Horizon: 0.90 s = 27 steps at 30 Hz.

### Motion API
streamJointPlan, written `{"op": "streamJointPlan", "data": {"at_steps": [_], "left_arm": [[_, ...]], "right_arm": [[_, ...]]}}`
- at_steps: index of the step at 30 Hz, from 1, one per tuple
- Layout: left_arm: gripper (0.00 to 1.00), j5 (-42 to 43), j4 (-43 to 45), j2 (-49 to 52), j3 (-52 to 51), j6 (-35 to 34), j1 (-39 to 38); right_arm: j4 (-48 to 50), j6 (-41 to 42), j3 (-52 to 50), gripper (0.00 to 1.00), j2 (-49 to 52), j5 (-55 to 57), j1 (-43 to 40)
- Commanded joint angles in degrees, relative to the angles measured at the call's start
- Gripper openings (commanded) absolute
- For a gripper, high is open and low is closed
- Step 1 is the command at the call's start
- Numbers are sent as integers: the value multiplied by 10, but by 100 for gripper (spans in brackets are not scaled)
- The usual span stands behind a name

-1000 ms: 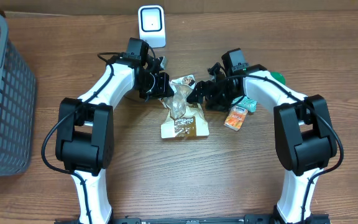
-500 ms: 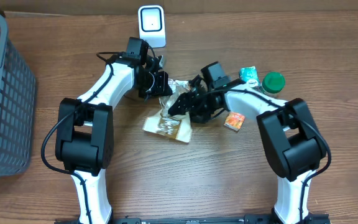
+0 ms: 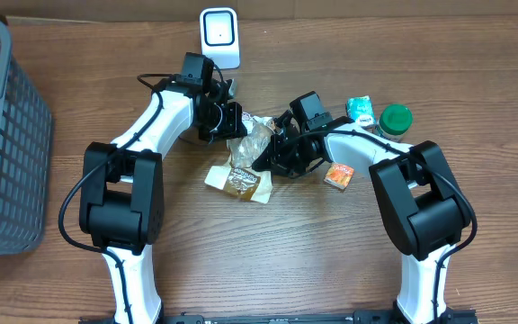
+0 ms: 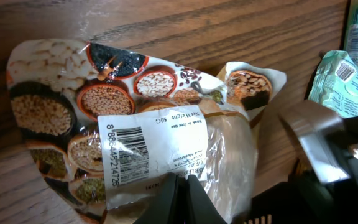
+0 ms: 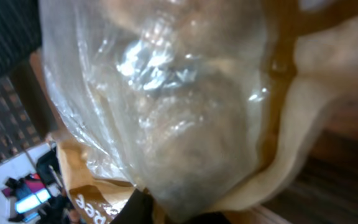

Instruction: Scan the item barcode

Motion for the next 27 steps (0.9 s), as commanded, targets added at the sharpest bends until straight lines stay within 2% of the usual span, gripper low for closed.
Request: {"op": "streamJointPlan", "data": {"at_steps": [1, 4, 7, 10, 17, 21, 27], "left_arm": [[4, -96, -14, 39, -24, -4, 3], [4, -96, -18, 39, -24, -4, 3], [4, -95, -21, 33, -21, -3, 7], [4, -94, -54, 15, 5, 10, 21], [4, -94, -223, -76, 152, 76, 83], [9, -96, -283, -137, 216, 92, 131], [18, -96, -304, -195, 225, 91, 194]], "right_arm": [[3, -18, -3, 4, 10, 33, -16], [3, -22, -3, 4, 10, 23, -28], [5, -64, -3, 4, 10, -8, -35], [5, -78, -3, 4, 8, -15, -37], [5, -120, -3, 4, -11, -25, -37], [5, -126, -3, 4, -19, -25, -37], [-4, -139, -3, 4, -43, -27, -37]]}}
